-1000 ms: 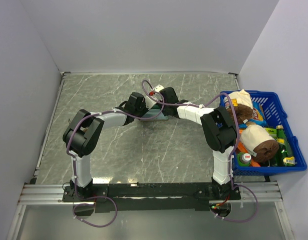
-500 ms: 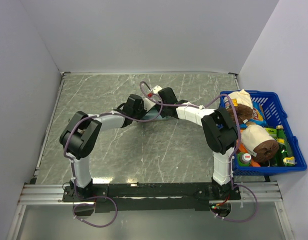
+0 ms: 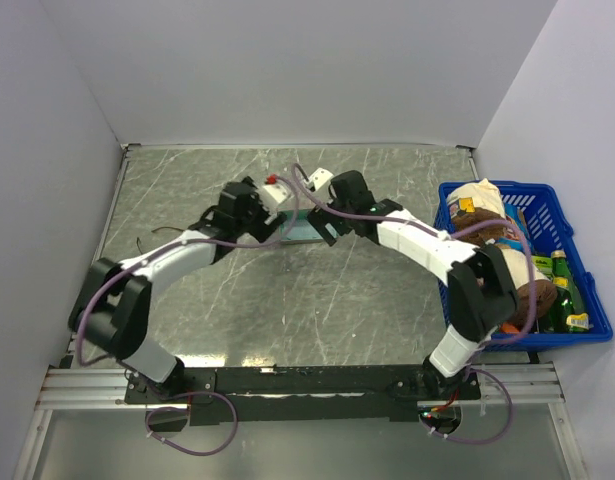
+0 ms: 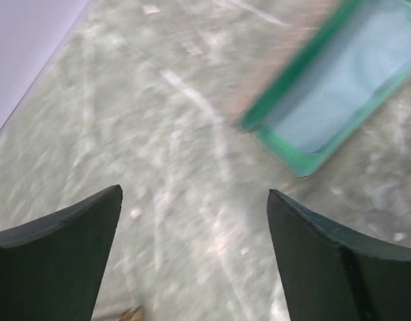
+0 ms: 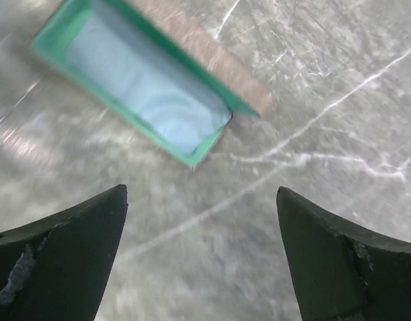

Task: Organize the sunglasses
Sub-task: Pick up the sunglasses from the center of the board.

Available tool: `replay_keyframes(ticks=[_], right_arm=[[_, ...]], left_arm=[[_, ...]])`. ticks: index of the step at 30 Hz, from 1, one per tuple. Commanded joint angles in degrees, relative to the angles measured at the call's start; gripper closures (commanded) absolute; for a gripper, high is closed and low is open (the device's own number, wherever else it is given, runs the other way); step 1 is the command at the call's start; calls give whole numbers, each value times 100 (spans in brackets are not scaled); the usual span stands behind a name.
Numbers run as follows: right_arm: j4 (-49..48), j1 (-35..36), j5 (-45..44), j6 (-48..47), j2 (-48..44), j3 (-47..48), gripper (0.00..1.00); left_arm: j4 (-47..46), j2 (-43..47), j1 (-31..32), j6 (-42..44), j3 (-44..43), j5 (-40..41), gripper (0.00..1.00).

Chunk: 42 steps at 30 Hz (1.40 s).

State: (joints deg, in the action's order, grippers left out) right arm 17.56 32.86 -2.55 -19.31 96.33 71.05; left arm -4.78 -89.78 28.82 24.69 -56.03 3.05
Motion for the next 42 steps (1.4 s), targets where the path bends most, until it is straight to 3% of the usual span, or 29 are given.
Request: replay_keyframes(ticks=[1, 7, 11, 16, 25, 34, 38, 42], right_arm=[[905, -43, 463, -432, -712, -3, 0], [1776, -52, 843, -442, -1257, 155, 0], [1707, -61, 1054, -451, -1704, -29, 0], [1575, -61, 1116, -494, -1688, -293, 0], [1540, -61, 1239, -503, -1626, -363, 0], [1505, -61, 1292, -477, -1627, -407, 0], [1469, -69, 1301, -486, -1627, -434, 0], [1452, -61, 1318, -468, -1609, -451, 0]], left_arm=[[450, 714, -543, -96, 224, -85, 3], [1407, 1085, -1667, -52, 312, -603, 3], [1917, 1112, -2414, 203, 304, -850, 4], [2542, 875, -2820, 616, 163, -973, 1], [2728, 233, -3216, 897, 49, -859, 28], [2412, -286, -3277, 897, -4, -832, 39], [2341, -479, -3277, 924, -4, -771, 57], [2306, -514, -3277, 941, 13, -771, 67]])
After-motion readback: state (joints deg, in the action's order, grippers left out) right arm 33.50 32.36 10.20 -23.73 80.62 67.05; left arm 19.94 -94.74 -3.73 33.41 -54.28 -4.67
